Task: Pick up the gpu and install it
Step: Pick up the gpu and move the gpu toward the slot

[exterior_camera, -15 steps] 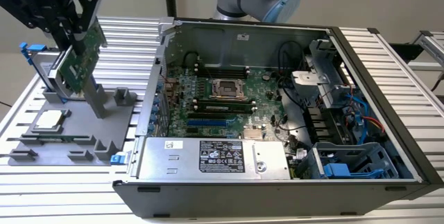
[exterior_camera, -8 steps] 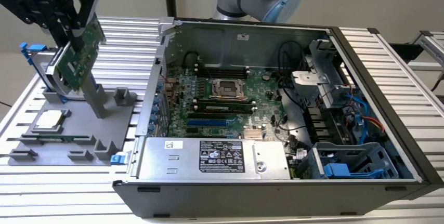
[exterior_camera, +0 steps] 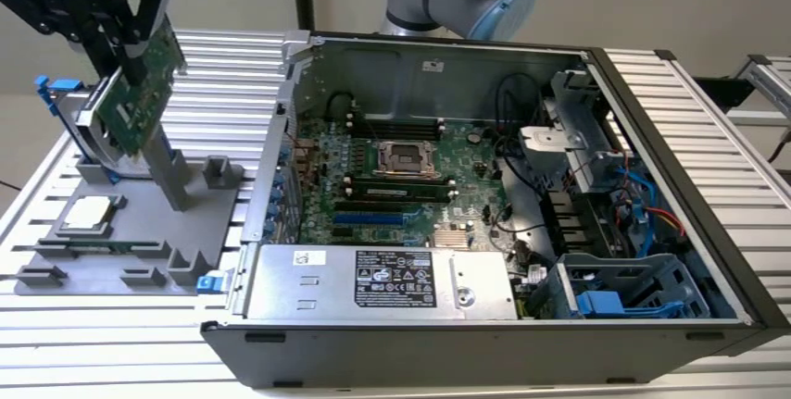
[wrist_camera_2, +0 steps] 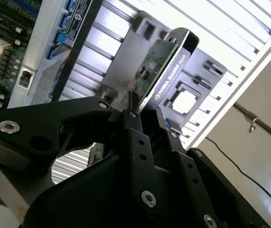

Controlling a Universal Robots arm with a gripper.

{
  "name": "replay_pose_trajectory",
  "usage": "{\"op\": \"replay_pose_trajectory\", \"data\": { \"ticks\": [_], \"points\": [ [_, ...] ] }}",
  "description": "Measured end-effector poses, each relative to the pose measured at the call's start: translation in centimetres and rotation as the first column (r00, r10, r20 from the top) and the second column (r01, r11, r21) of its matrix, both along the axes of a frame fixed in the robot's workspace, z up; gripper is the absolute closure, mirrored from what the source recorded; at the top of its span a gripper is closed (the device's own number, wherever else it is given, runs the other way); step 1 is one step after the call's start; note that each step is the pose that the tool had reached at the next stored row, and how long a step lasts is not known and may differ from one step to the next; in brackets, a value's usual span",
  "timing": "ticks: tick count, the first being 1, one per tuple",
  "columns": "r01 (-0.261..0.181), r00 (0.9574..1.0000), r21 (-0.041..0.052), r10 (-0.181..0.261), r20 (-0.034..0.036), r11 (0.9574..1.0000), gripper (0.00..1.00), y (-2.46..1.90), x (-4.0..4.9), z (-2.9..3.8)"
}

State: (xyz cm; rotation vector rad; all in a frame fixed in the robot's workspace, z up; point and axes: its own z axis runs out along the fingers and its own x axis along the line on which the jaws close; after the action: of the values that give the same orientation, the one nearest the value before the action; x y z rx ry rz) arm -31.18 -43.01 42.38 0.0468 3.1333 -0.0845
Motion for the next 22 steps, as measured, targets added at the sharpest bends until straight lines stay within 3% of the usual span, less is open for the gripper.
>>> {"op": "replay_pose_trajectory", "data": {
  "ticks": [12, 22],
  "points": [
    [0.000, 1.0000, 0.0000, 0.000, 0.0000, 1.0000, 1.00, 0.00, 0.00, 0.74],
    [0.000, 1.0000, -0.0001, 0.000, 0.0020, 1.0000, 1.00, 0.00, 0.00, 0.89]
  ]
}}
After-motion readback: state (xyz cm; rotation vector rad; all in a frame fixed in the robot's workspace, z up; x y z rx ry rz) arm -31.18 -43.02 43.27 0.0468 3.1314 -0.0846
